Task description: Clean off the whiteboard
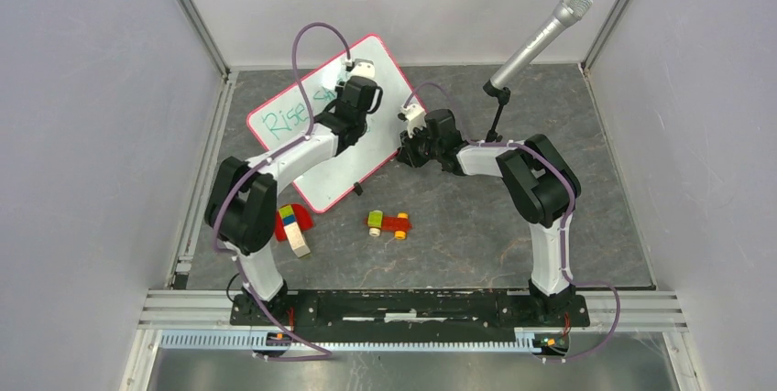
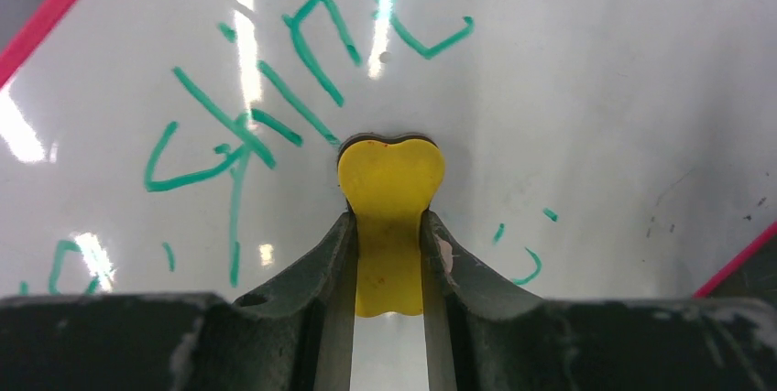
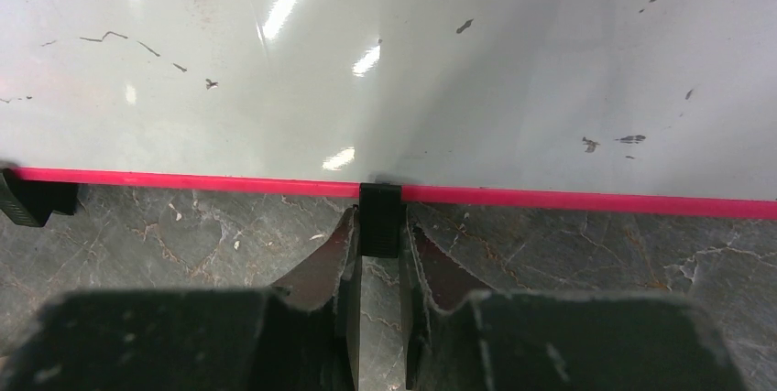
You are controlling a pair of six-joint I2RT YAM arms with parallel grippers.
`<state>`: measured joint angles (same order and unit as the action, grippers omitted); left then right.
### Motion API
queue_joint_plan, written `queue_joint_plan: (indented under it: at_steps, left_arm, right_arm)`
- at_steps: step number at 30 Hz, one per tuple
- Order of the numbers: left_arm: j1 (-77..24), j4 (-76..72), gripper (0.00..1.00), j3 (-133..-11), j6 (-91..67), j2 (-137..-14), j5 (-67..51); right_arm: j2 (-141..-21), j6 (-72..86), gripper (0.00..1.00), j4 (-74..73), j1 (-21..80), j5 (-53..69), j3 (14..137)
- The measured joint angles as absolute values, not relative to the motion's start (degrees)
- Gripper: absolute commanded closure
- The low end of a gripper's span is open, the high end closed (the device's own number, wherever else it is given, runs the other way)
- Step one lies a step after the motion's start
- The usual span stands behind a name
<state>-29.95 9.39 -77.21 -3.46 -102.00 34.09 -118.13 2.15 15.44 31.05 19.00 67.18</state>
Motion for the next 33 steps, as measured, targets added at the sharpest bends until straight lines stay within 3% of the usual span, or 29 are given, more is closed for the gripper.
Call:
queue_joint_plan:
  at_steps: [10, 19, 27, 33]
  left_arm:
    - [-36.3, 7.5, 0.79, -77.1, -6.1, -108.3, 28.8]
    - [-34.3, 7.2, 0.78, -77.3, -6.3, -107.4, 26.2]
    - [-25.8, 7.7, 0.78, -75.9, -5.9, -98.7, 27.8]
    - [-24.5, 9.3, 0.78, -65.6, -5.9, -88.2, 30.6]
  right_arm:
    - [-118.1, 2.3, 1.00, 15.5, 31.0, 19.2, 67.2]
    - [-118.1, 2.3, 1.00, 15.6, 31.0, 19.2, 67.2]
    - [-118.1, 2.5, 1.00, 15.6, 30.9, 19.3, 67.2]
    - [-118.1, 2.8, 1.00, 15.6, 30.6, 19.5, 67.2]
